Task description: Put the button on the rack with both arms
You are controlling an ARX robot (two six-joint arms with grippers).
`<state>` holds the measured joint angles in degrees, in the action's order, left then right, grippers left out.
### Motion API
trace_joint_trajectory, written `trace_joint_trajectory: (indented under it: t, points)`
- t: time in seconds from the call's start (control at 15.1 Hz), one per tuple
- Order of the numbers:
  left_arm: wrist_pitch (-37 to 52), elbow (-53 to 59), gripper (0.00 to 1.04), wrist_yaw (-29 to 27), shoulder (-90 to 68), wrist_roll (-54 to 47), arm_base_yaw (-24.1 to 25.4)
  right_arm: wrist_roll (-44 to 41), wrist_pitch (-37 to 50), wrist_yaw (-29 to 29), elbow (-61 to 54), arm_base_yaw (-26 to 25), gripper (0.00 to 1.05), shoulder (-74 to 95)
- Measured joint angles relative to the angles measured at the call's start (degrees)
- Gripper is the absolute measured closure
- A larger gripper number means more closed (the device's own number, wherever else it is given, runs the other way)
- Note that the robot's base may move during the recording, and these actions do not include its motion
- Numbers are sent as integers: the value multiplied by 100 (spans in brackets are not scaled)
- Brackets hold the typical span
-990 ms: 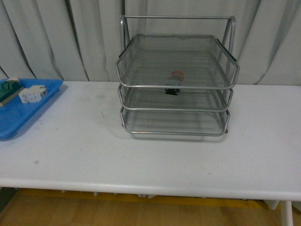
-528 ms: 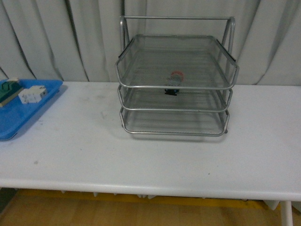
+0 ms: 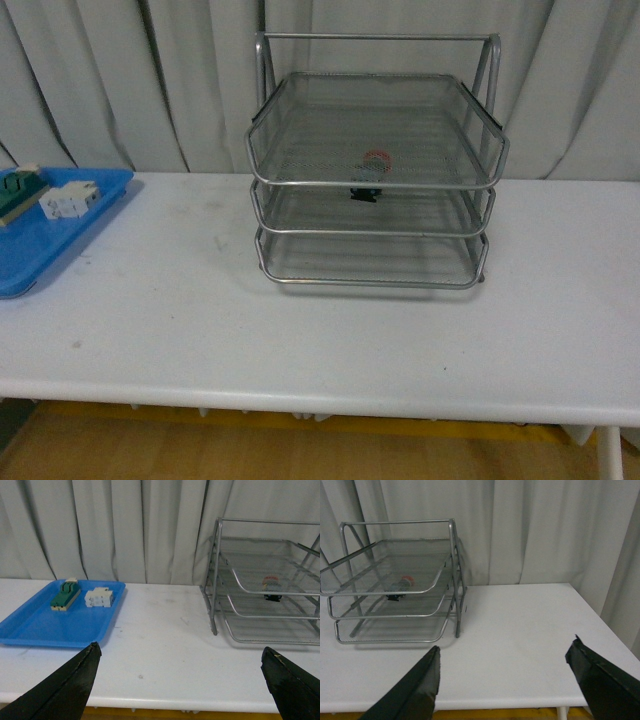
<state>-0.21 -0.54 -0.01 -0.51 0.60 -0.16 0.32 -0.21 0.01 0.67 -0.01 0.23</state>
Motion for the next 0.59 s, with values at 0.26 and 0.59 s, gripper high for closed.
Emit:
trace_joint_trajectory:
  t: [0.26,0.59]
  points:
    - [0,0,7,0,0,0,0,0,0,0,0,0,6,0]
    - [0,0,7,0,0,0,0,0,0,-2,0,0,6,0]
